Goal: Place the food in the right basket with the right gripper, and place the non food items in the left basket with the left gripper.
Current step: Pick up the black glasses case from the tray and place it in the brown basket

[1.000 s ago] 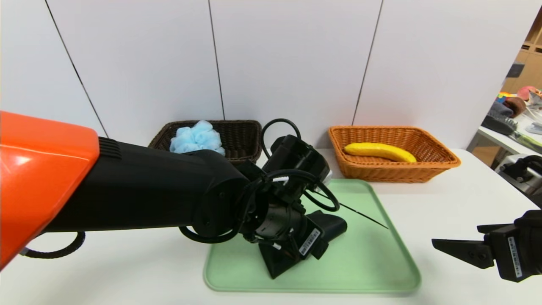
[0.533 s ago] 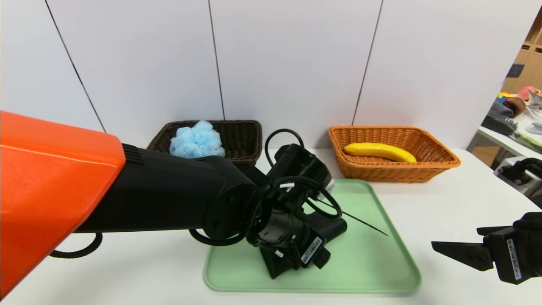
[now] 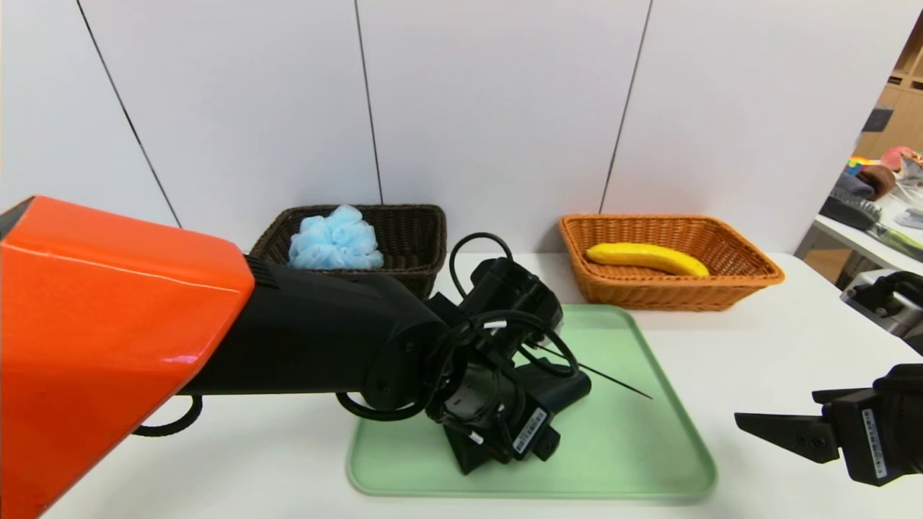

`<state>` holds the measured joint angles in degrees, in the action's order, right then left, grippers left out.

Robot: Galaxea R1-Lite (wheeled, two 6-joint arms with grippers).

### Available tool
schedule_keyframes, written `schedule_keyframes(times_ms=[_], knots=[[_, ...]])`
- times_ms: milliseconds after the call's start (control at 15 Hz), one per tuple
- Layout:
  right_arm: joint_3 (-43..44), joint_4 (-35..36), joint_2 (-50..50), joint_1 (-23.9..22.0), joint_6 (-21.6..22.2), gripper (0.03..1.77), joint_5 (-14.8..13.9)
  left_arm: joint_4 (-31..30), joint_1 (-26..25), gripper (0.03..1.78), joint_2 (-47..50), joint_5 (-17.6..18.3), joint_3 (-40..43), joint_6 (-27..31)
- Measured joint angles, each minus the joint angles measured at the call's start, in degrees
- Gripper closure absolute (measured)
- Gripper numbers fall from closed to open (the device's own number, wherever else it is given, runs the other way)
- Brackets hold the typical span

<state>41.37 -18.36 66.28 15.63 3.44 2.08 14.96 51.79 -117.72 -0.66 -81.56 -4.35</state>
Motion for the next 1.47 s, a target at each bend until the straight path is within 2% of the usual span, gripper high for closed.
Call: schedule_keyframes(times_ms=[1467], knots=[[0.2,0.1,-0.3,0.0,-0.1,0.09,0.0,-0.4,-0.6,0.12,-1.2,-0.8,0.3,0.0]])
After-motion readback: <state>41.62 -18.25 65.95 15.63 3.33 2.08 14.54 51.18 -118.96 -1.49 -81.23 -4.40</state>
